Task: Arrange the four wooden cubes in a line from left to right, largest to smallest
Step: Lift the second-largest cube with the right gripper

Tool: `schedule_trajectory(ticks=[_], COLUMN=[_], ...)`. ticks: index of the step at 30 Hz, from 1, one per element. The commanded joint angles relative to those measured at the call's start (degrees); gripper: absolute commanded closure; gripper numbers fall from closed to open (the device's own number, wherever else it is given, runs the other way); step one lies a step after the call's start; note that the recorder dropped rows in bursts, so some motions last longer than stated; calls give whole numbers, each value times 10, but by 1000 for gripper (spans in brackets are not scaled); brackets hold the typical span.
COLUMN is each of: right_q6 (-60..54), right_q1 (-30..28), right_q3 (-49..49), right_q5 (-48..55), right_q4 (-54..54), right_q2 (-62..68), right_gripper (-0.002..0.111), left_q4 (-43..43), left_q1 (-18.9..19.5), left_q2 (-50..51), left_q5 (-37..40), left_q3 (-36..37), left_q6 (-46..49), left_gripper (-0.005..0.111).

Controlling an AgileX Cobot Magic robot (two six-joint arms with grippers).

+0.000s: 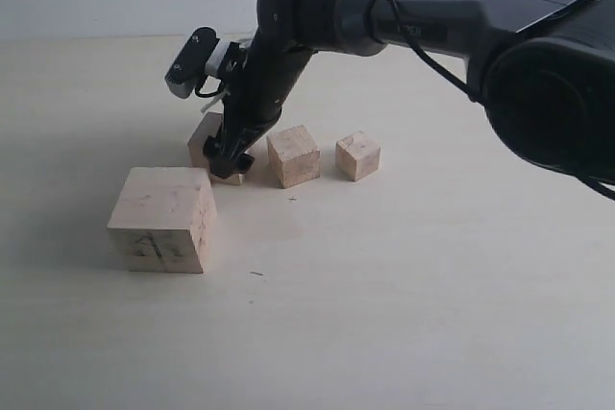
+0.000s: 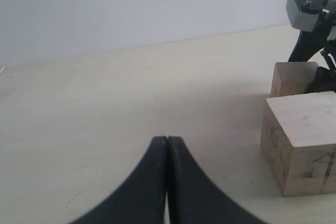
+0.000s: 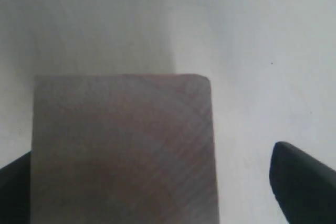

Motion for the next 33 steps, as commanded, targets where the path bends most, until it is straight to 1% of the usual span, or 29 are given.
schedule_trajectory(ticks=[1, 4, 7, 9, 12, 18, 21, 27, 31, 33], right_q6=[-24, -28, -28, -28, -24, 41, 49, 49, 22, 4], right_q1=[-2, -2, -2, -2, -2, -2, -2, -2, -2, -2], right_q3=[0, 0, 0, 0, 0, 0, 0, 0, 3, 23], right_q5=[-12, -21, -27, -29, -32, -30, -5, 119, 221, 245], right_q4=[5, 5, 3, 3, -8, -64, -68, -60, 3, 35], right_q2=[4, 4, 4, 2, -16, -89, -136, -224, -248, -255], right_gripper=[10, 30, 59, 81, 108, 108, 108, 108, 108, 108], left_q4=[-1, -1, -1, -1, -1, -1, -1, -1, -1, -1], left_q1=[1, 1, 1, 1, 1, 1, 1, 1, 1, 1], left_q2=[-4, -4, -4, -4, -4, -4, -4, -4, -4, -4], left_q5=[-3, -3, -3, -3, -3, -3, -3, -3, -3, -3], left_q3=[0, 0, 0, 0, 0, 0, 0, 0, 0, 0], left_q6=[1, 1, 1, 1, 1, 1, 1, 1, 1, 1], left_gripper=[107, 107, 107, 107, 107, 107, 107, 107, 107, 107])
